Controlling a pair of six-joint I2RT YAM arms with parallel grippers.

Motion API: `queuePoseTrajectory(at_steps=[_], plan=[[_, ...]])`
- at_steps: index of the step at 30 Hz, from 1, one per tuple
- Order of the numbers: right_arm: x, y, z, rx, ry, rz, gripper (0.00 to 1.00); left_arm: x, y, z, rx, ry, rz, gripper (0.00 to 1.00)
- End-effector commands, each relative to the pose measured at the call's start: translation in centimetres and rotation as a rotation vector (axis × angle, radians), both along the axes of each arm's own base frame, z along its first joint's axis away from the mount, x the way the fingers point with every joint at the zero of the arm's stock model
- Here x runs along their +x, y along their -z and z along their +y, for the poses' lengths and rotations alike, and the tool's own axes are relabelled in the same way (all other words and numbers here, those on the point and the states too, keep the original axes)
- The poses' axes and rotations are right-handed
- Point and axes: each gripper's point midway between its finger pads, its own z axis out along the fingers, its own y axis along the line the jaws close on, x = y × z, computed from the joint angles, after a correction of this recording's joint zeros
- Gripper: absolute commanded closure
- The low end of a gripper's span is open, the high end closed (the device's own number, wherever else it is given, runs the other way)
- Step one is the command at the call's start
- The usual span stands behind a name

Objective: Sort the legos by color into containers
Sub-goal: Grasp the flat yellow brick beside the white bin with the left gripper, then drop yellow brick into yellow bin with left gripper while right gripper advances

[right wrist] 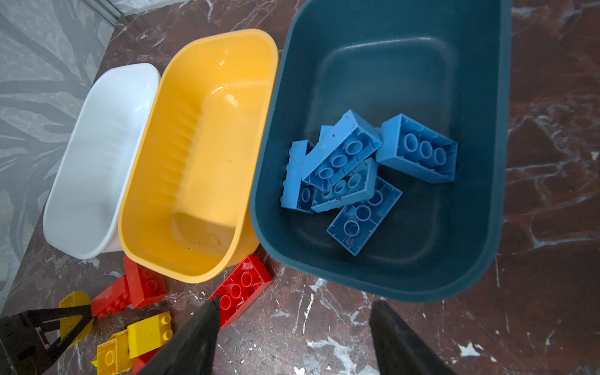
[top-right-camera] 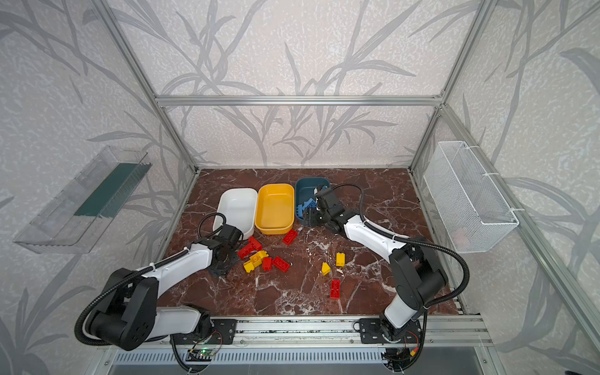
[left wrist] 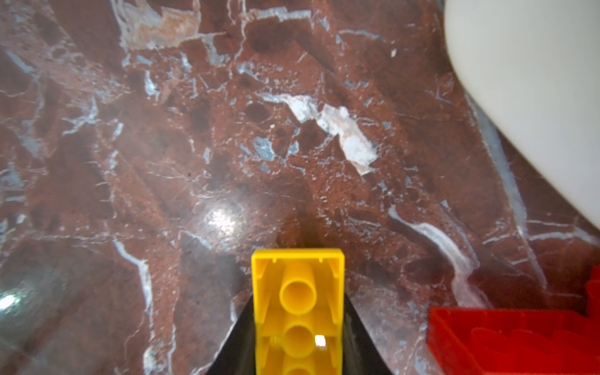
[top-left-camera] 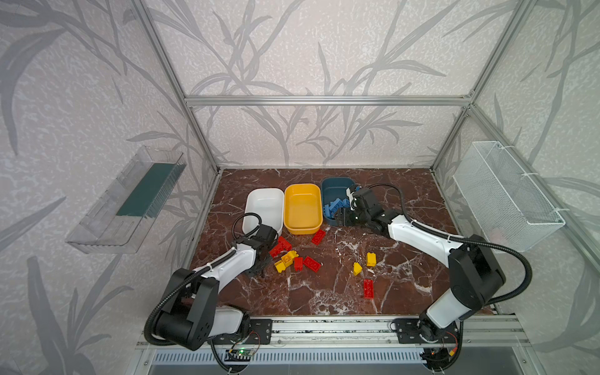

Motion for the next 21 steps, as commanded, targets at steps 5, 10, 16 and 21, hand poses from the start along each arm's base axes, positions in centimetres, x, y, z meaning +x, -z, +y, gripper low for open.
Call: queuePoseTrajectory(at_steps=[5, 10, 16, 21], plan=[[-0.6, -2.7, 0.2, 0.03, -0.024, -0.073, 0.26, 2.0, -5.0, -0.2, 0.005, 0.071, -0.091, 0.74], [-1.4, -3.0, -0.2, 0.047, -0.028, -0.087, 0.26, 4.2, -8.2, -1.1, 0.013, 0.166, -0.099, 0.78], [-2.6, -2.8, -1.0, 0.057, -0.024, -0.093, 0.26, 7.6, -10.8, -2.7, -0.01, 0.237, -0.129, 0.78], [-3.7, -2.4, -1.6, 0.072, -0.026, -0.095, 0.26, 10.7, -12.2, -4.9, -0.044, 0.297, -0.135, 0.79]])
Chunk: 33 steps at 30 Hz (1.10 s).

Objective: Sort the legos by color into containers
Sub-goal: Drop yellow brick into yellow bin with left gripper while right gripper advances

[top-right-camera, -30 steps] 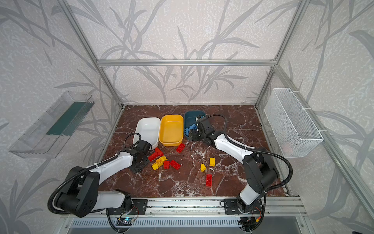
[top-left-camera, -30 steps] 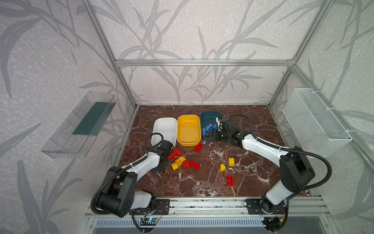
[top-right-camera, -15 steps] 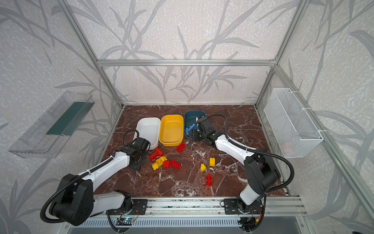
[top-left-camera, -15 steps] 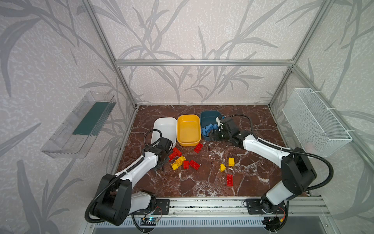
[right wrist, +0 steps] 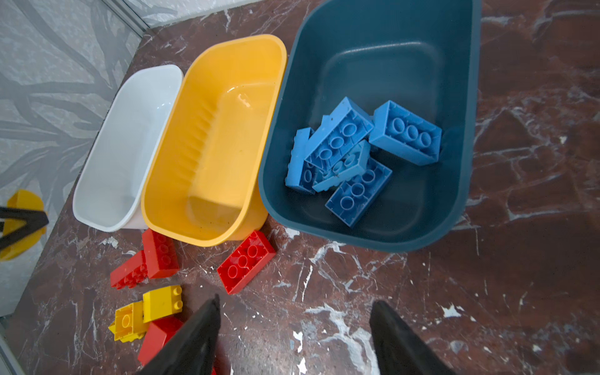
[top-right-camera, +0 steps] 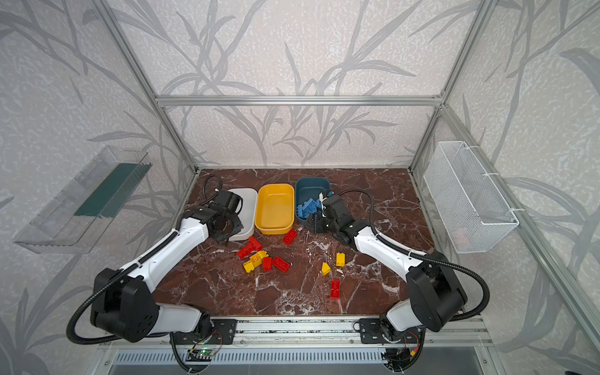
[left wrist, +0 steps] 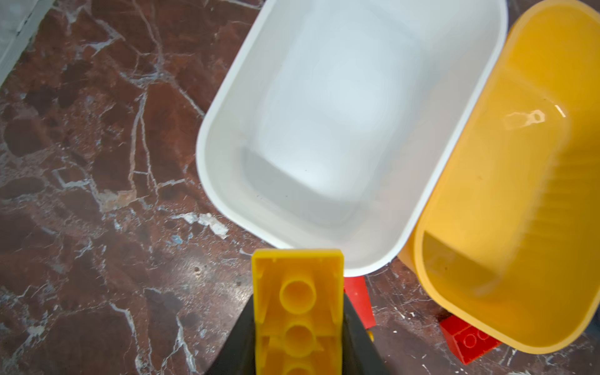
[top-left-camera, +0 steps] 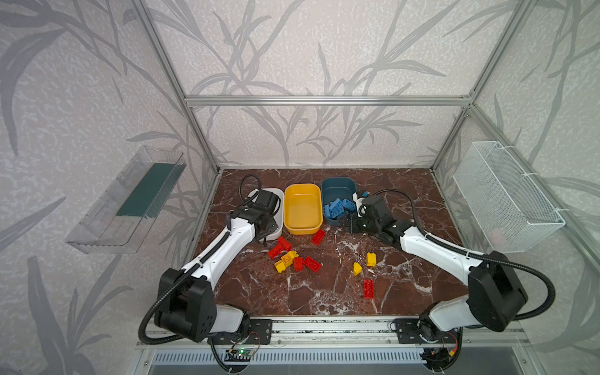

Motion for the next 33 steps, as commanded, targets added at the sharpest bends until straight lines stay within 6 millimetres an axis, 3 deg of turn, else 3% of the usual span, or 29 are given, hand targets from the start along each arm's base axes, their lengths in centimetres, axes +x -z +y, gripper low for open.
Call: queuePoseTrajectory(at_steps=[1, 14, 18, 28, 33], plan=[[-0.6, -1.3, 0.0, 0.039, -0.008, -0.044, 0.26, 1.4, -0.6, -1.4, -0.002, 0.071, 0.027, 0.79], [-2.0, 0.0, -0.9, 0.074, -0.008, -0.082, 0.26, 9.2, -0.8, -9.9, -0.015, 0.26, 0.059, 0.79], [-2.1, 0.2, -1.0, 0.066, -0.011, -0.08, 0.26, 11.2, 0.1, -11.8, -0.024, 0.291, 0.08, 0.78], [-2.0, -0.1, -1.8, 0.053, 0.02, -0.107, 0.26, 13.1, 2.2, -13.2, -0.028, 0.325, 0.128, 0.73], [-1.6, 0.1, -2.5, 0.025, 0.064, -0.111, 0.26, 13.2, 2.1, -13.3, -0.02, 0.337, 0.122, 0.6]])
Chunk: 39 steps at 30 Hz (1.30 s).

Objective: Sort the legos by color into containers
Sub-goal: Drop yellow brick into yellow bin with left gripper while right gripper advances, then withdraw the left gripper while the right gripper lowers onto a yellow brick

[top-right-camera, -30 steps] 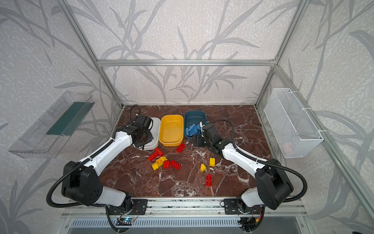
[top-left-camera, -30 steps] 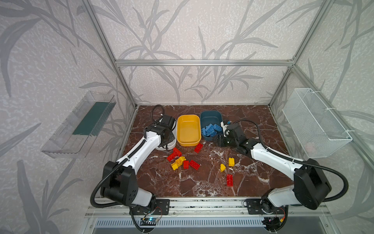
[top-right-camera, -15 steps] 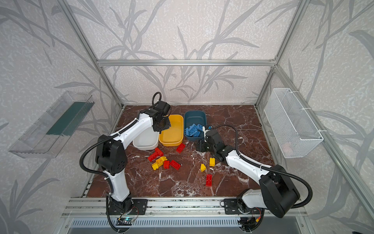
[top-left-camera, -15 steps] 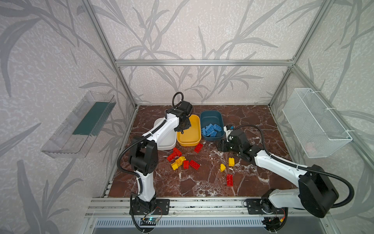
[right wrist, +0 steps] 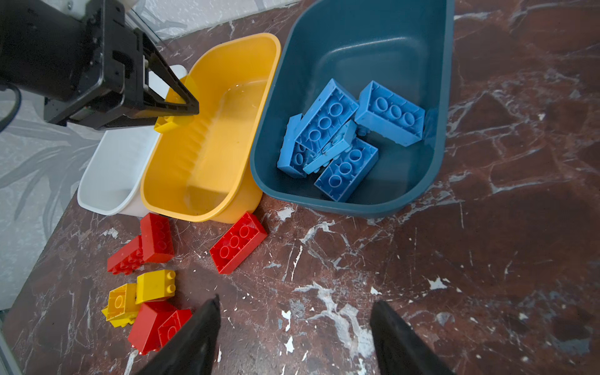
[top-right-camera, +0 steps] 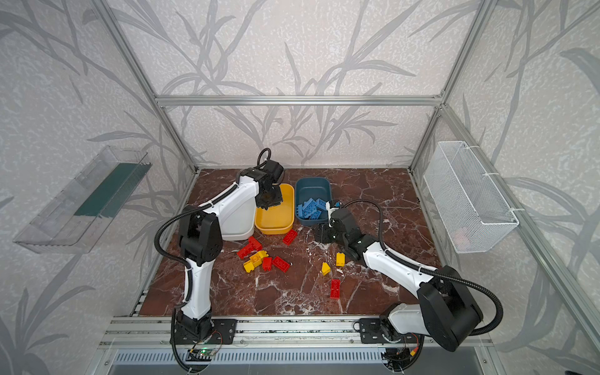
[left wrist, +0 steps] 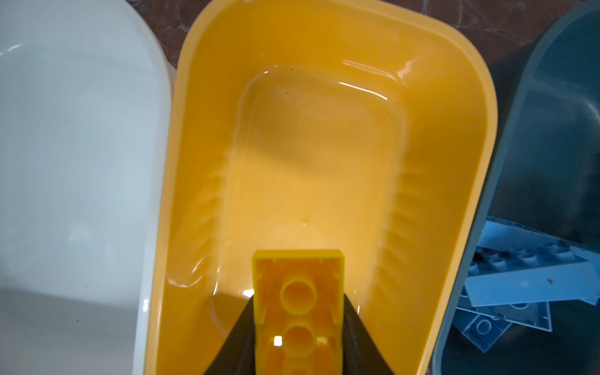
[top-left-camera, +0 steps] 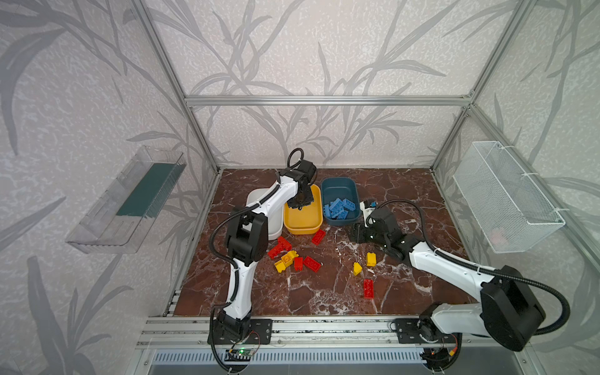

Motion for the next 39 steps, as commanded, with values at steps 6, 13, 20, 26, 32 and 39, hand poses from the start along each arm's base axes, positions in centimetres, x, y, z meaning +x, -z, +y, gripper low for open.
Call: queuePoseTrajectory(at_steps=[6, 13, 20, 26, 32, 39], plan=[[0.5, -0.7, -1.1, -0.018, 0.069, -0.028, 0.23, -0.3, -1.8, 0.3, 0.027, 0.021, -0.022, 0.36], [0.7, -1.2, -2.0, -0.058, 0.117, -0.014, 0.16, -1.8, -5.9, 0.8, 0.024, 0.036, -0.096, 0.15], [-0.1, 1.4, -4.5, -0.2, 0.224, 0.108, 0.11, -5.1, -10.1, 2.8, 0.028, 0.041, -0.202, 0.01], [-1.8, 3.3, -6.2, -0.272, 0.282, 0.168, 0.1, -8.3, -13.0, 4.9, 0.029, 0.05, -0.287, 0.01], [-3.5, 4.7, -8.4, -0.333, 0.36, 0.219, 0.09, -11.8, -13.8, 6.9, 0.032, 0.075, -0.343, 0.01], [-5.1, 6.6, -9.5, -0.349, 0.385, 0.273, 0.13, -15.0, -11.9, 8.6, 0.033, 0.095, -0.409, 0.01]])
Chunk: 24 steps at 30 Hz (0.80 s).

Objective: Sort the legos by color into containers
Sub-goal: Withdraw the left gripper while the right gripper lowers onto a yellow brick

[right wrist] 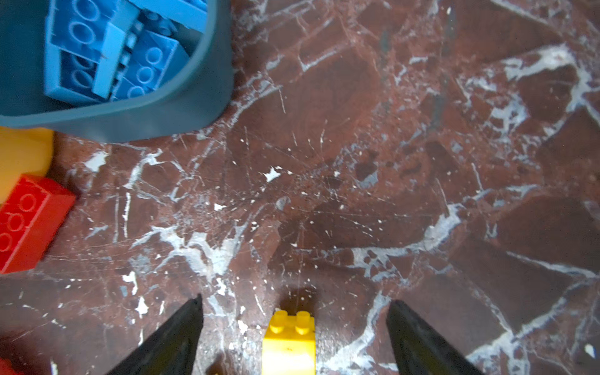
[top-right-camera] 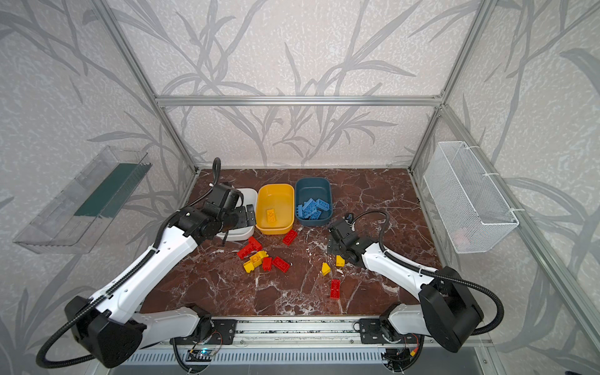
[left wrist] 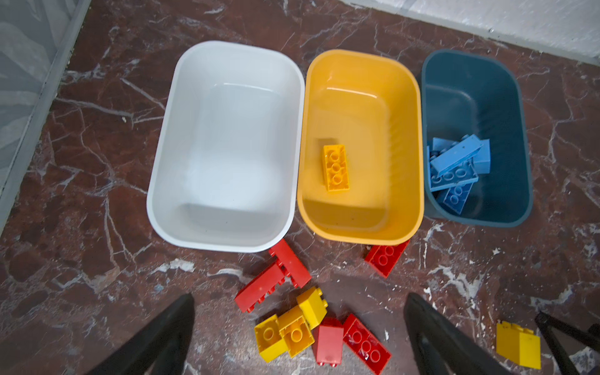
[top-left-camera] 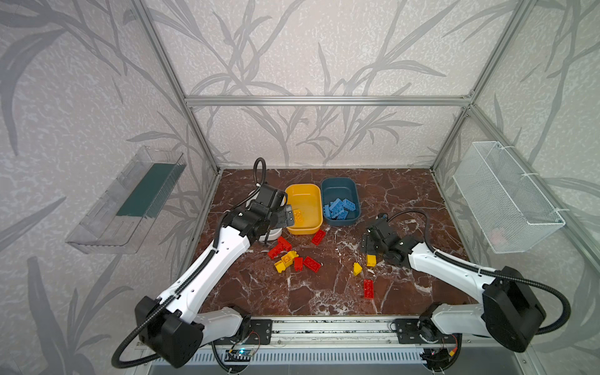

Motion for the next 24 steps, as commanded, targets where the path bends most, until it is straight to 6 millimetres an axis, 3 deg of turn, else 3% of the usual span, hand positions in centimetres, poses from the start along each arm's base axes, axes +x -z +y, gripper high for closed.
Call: queuePoseTrajectory(at_steps=[1, 7, 17, 20, 24], plan=[[-1.1, 0.7, -1.0, -0.016, 0.038, 0.03, 0.14, 0.0, -0.4, 0.3, 0.011, 0.019, -0.065, 0.01], [-2.5, 3.2, -1.2, -0.028, 0.047, 0.125, 0.19, -0.1, -1.0, 0.0, -0.009, 0.036, -0.066, 0.01], [-3.1, 4.7, -0.4, -0.037, 0.034, 0.164, 0.21, -0.2, -0.9, -0.1, -0.014, 0.042, -0.055, 0.02], [-3.4, 5.1, -0.3, -0.044, 0.025, 0.178, 0.26, -0.2, -0.9, -0.1, -0.016, 0.037, -0.059, 0.02], [-3.7, 5.6, -0.3, -0.034, 0.024, 0.188, 0.41, -0.2, -0.6, -0.3, -0.02, 0.042, -0.048, 0.02]])
